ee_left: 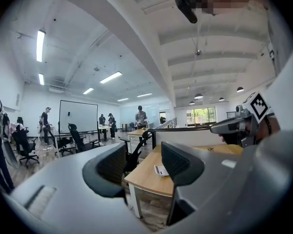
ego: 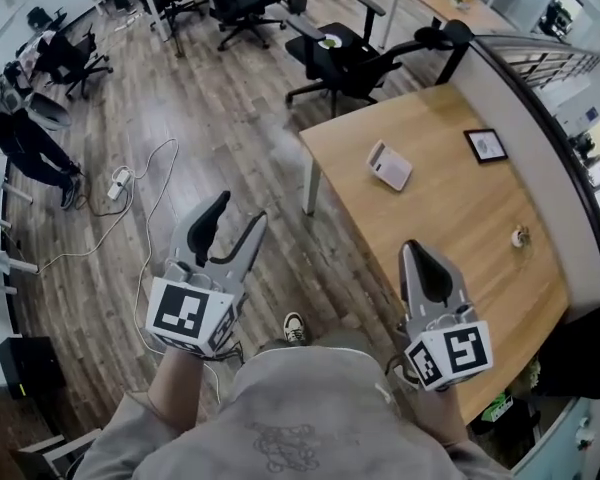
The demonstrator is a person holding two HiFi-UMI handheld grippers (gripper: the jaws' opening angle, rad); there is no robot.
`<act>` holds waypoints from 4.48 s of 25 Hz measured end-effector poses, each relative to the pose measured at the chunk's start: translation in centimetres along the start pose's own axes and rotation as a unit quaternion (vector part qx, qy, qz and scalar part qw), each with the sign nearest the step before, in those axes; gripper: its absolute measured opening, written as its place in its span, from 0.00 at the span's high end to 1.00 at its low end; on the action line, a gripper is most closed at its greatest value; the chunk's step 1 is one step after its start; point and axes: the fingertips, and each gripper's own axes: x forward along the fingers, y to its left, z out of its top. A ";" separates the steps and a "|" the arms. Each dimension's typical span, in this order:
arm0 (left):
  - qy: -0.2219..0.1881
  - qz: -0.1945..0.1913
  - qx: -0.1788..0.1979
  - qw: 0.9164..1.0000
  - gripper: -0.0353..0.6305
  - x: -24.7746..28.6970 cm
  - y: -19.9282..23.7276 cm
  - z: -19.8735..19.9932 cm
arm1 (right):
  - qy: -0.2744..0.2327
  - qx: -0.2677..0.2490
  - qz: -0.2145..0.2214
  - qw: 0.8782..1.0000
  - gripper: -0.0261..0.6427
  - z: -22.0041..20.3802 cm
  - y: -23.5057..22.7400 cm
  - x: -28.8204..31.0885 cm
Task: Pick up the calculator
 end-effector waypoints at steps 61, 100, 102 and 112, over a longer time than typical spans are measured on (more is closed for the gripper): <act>0.267 -0.218 -0.090 0.934 0.61 45.4 -9.8 -26.8 | 0.140 0.150 -0.072 0.976 0.93 -18.4 -24.8 17.3; 0.315 -0.288 -0.309 0.850 0.88 45.1 -12.5 -25.1 | 0.133 0.196 -0.133 0.963 0.93 -15.1 -25.8 15.0; 0.302 -0.291 -0.309 0.853 0.88 44.5 -11.9 -22.8 | 0.118 0.185 -0.142 0.965 0.93 -13.2 -25.8 14.5; 0.227 -0.304 -0.345 0.858 0.88 41.4 -7.9 -11.7 | 0.052 0.137 -0.170 0.975 0.93 -4.3 -24.3 13.2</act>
